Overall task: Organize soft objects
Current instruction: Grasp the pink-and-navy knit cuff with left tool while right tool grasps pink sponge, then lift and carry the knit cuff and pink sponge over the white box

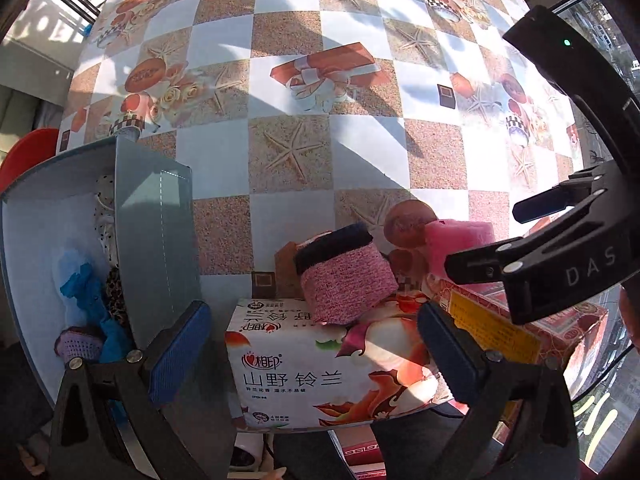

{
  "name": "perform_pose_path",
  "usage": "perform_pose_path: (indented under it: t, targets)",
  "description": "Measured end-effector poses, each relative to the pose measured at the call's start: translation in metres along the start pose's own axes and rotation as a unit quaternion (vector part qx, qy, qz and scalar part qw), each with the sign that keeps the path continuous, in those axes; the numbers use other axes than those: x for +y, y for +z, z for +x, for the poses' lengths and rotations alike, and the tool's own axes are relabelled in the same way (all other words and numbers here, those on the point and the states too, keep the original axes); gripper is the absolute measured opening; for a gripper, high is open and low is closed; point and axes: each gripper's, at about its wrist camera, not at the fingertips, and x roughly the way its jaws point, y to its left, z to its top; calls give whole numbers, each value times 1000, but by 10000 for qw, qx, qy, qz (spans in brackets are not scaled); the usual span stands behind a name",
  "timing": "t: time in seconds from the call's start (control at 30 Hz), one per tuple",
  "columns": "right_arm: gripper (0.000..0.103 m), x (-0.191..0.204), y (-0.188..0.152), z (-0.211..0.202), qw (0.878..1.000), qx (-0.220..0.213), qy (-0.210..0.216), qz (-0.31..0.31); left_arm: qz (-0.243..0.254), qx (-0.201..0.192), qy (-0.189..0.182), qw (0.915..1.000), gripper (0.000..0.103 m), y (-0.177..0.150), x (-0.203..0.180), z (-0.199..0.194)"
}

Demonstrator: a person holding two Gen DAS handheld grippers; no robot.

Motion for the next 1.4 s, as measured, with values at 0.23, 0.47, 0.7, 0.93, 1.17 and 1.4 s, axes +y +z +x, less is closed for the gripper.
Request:
perform_pose_path:
  t: [0.23,0.47,0.7,0.93,1.17,1.4]
  targets:
    - [75,-3,11,26,9985,450,296,-111,9,415,157,9990,103,17,-3,28]
    - [26,-26,6,26,9965,366,747,44,108,658,228,9975,102,31,-13,45]
    - [26,-55,-27,-23,9937,-837,680,297,-5,1037,-90,9946,57,39,-16,68]
    - [26,-59,-51,-68,9811,-1770,656,419,232,459,-21,9987,26,30,-20,44]
    - [26,-43,-78,-101,9690,-2273,803,534,330,-723,90,9968,26,4,-22,-31]
    - [26,21,-92,-113,9631,-2547,818,304,-95,-1441,117,9895,26,-28,11,-91]
